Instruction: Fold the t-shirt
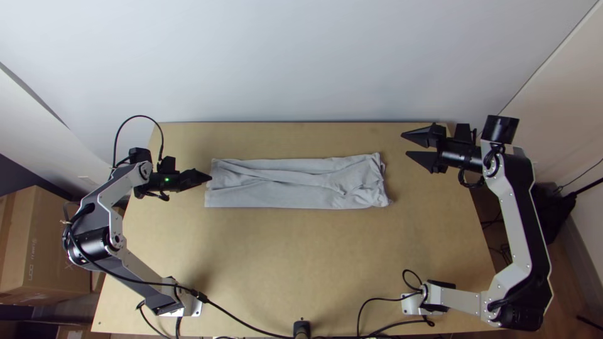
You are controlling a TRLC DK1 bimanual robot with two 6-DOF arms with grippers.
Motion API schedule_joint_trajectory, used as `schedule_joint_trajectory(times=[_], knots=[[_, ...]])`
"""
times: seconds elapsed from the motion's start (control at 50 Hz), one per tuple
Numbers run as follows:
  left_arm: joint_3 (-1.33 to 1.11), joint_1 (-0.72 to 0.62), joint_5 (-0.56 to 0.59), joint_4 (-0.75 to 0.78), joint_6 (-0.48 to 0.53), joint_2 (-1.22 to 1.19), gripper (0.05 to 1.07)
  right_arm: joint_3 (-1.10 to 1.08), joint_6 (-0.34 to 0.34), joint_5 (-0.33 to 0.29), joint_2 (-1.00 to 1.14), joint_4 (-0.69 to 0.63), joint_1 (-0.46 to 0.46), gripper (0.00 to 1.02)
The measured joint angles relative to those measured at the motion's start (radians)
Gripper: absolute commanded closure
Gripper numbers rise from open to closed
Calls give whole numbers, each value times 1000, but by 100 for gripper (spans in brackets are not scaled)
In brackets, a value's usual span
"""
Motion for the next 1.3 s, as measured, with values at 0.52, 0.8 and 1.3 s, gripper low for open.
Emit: schedule_joint_trajectory(times=[0.52, 0.8, 1.3], knots=[[27, -101, -69, 85, -25, 69, 10, -6, 0, -3, -118, 0, 6, 3], [36, -249, -128, 113, -95, 69, 11, -6, 14, -3, -127, 0, 21, 3], [-52, -129, -236, 139, -100, 11, 105, -52, 10, 0, -182, 1, 43, 3]])
